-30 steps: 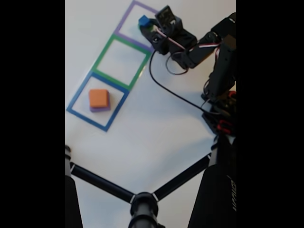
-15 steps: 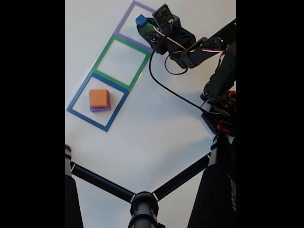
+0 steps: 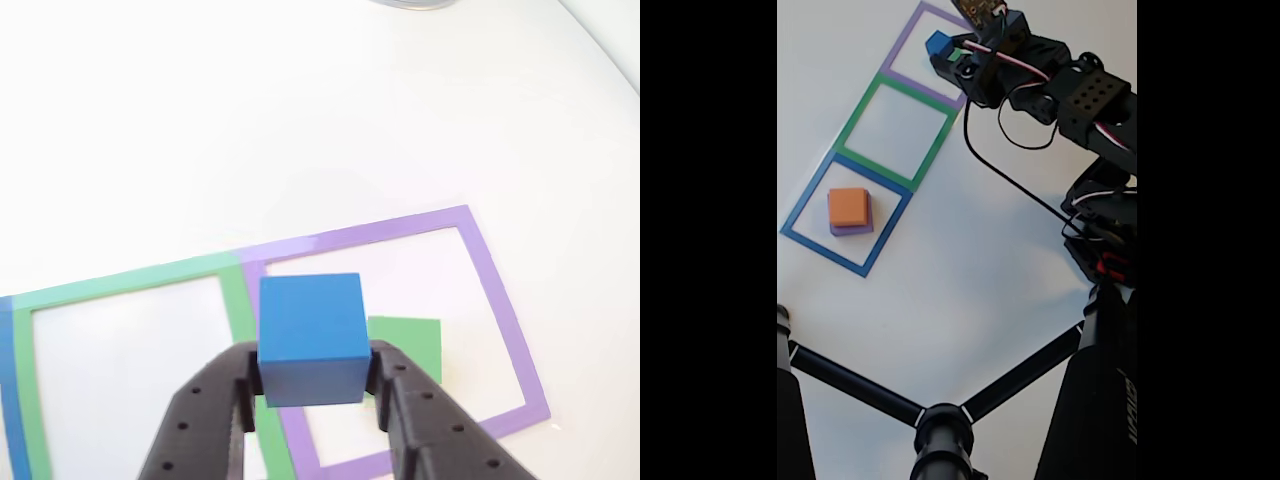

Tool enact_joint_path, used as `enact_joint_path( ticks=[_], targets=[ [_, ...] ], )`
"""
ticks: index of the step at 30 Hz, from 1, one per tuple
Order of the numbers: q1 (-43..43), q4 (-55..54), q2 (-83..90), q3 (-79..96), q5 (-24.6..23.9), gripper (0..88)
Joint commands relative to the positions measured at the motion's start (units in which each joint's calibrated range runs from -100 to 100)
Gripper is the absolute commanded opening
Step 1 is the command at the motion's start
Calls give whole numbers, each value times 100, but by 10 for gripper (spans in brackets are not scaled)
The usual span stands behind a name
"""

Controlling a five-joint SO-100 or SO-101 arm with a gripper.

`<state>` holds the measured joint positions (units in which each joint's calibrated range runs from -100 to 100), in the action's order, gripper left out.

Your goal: Tower of hanoi

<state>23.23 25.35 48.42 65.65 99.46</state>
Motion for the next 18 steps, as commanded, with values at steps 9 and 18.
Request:
enact_joint_path(
  ticks=[9, 18],
  targets=[
    [-1393, 5270, 1073, -4101, 54, 1],
    [-2496, 6793, 1218, -5701, -233, 1]
  ],
)
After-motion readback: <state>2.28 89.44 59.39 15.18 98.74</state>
